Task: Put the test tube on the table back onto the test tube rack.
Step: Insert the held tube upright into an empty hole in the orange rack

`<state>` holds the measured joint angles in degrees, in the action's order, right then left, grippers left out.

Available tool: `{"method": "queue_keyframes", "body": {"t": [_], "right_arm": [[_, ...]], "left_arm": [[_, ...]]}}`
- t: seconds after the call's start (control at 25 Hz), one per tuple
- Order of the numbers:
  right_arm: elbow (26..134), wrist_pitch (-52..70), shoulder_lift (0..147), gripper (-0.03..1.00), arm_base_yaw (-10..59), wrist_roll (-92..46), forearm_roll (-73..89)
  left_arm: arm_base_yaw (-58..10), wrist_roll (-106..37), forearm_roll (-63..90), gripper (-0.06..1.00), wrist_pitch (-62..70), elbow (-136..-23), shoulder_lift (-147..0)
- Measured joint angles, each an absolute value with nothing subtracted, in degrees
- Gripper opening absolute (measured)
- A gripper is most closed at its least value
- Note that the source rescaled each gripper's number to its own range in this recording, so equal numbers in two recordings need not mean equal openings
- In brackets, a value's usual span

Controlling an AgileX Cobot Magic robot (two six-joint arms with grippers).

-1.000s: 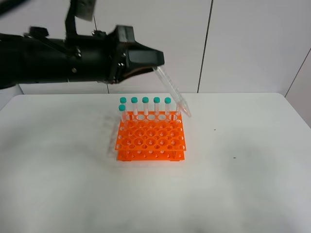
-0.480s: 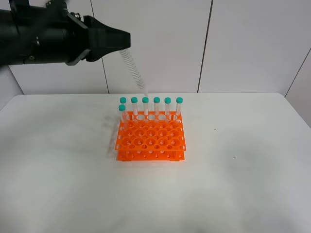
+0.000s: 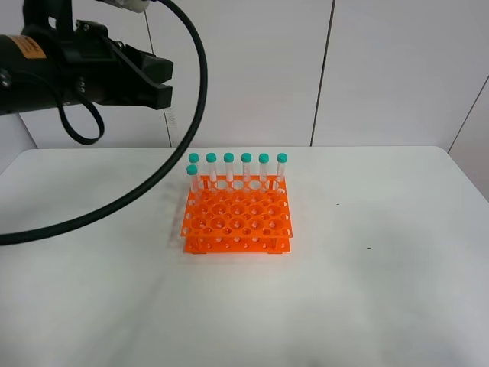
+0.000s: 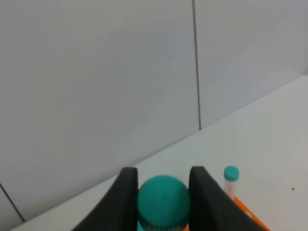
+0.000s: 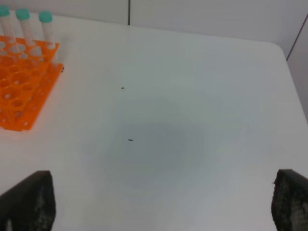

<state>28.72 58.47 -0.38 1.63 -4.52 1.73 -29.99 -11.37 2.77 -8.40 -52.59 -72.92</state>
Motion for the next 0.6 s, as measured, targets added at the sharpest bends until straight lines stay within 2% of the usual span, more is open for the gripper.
{"method": "queue_keyframes", "body": {"t": [0.16,0.44,0.6], "right_arm": [[28.7,58.5,-0.4,1.0,1.6,-4.5,1.7],[28.7,58.5,-0.4,1.0,1.6,-4.5,1.7],[28.7,58.5,-0.4,1.0,1.6,-4.5,1.7]], "left_arm": [[-31.5,-4.1,-1.4,0.02,-14.1,-51.7,-79.5],[-37.9,-3.8,-3.5,0.02,-21.2,-51.7,-89.6],[-37.9,-3.8,-3.7,0.02,-21.6,-51.9,-95.0]]}}
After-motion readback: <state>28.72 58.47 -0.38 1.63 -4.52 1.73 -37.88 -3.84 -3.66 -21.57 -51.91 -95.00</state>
